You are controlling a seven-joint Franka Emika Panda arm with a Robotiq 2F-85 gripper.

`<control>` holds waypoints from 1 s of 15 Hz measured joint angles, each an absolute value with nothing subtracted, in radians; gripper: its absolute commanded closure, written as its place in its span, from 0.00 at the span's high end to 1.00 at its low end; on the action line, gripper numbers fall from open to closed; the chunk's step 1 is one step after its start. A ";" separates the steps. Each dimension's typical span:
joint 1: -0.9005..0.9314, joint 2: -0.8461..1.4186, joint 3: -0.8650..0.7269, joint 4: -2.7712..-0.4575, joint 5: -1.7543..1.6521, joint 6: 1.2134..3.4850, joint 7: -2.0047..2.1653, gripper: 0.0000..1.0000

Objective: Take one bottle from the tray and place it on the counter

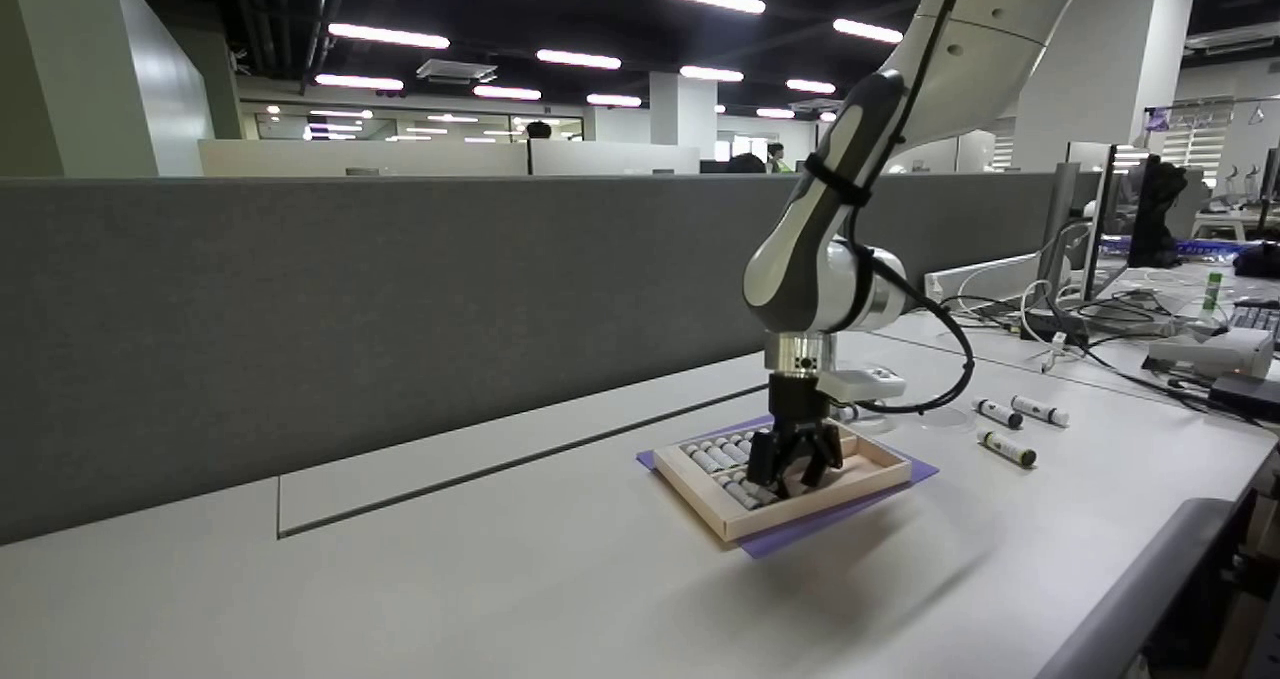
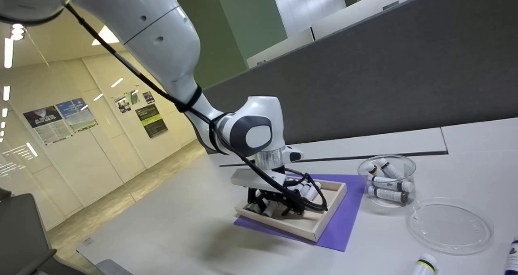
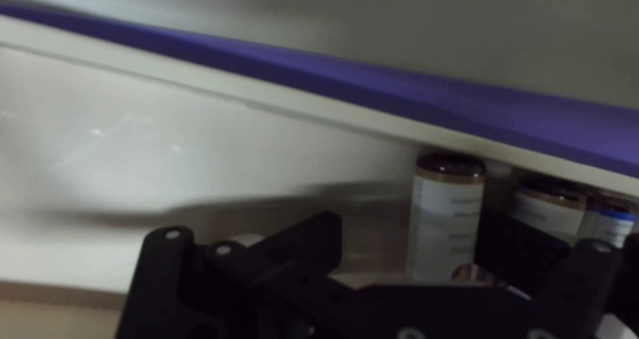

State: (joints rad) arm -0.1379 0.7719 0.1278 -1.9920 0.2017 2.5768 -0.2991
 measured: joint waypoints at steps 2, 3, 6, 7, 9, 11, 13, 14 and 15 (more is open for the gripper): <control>-0.140 0.768 0.126 -1.991 0.201 2.574 -0.299 0.21; -0.140 0.767 0.126 -1.990 0.201 2.574 -0.298 0.14; -0.140 0.756 0.119 -1.989 0.199 2.567 -0.293 0.00; -0.140 0.749 0.114 -1.989 0.198 2.561 -0.293 0.00; -0.140 0.730 0.103 -1.991 0.195 2.548 -0.293 0.00; -0.140 0.705 0.094 -1.997 0.193 2.534 -0.293 0.00; -0.140 0.672 0.086 -2.010 0.188 2.518 -0.293 0.00; -0.140 0.653 0.082 -2.020 0.184 2.510 -0.293 0.00; -0.140 0.632 0.077 -2.030 0.180 2.500 -0.293 0.00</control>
